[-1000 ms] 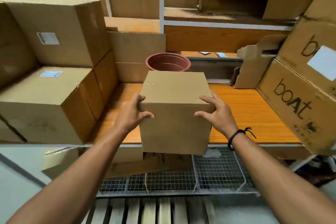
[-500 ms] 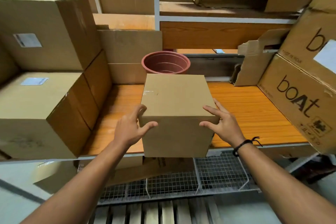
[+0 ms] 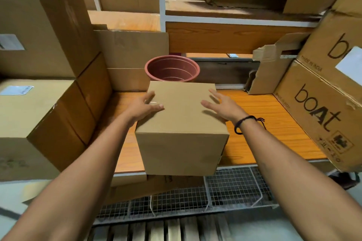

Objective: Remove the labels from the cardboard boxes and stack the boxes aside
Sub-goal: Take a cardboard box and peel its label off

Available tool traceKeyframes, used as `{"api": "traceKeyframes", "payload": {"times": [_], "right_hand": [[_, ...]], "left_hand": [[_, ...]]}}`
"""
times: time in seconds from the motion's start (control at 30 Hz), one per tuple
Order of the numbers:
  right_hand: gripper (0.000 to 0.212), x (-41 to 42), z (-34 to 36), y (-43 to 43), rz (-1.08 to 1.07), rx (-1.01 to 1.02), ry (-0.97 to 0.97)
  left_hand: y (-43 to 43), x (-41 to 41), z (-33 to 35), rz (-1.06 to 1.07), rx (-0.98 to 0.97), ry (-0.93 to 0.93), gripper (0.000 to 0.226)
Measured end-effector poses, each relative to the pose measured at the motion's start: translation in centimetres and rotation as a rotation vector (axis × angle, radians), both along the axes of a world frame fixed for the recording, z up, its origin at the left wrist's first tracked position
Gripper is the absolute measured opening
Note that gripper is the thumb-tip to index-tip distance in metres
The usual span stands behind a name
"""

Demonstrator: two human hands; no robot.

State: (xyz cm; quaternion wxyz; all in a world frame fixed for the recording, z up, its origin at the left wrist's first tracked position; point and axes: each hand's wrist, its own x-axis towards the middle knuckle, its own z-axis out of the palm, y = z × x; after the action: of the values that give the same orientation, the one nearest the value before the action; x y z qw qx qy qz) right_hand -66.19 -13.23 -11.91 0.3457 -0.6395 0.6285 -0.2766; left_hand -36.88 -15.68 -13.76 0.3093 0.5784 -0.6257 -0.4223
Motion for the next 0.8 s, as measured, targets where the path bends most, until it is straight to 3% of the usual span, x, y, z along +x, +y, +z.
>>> {"api": "traceKeyframes", "payload": {"times": [0.13,0.43,0.67,0.8], "right_hand": [[0.092,-0.1,-1.3,-0.7,0.001,0.022,-0.018],[0.096,-3.5,-1.7,3.0,-0.097,-0.232,-0.005],[0.097,-3.1,-2.7,4.7,-0.117,-0.213,0.119],[0.101,-3.3,-0.8,4.2,-0.184,-0.309,0.01]], "left_hand": [[0.2,-1.0,-0.6,0.031,-0.004,0.028,0.082],[2.4,-3.3,-0.2,0.086,-0.259,0.052,0.095],[3.0,-4.0,-0.7,0.064,-0.247,0.035,0.108],[3.8,-4.0,-0.8,0.082,-0.29,0.071,0.11]]}}
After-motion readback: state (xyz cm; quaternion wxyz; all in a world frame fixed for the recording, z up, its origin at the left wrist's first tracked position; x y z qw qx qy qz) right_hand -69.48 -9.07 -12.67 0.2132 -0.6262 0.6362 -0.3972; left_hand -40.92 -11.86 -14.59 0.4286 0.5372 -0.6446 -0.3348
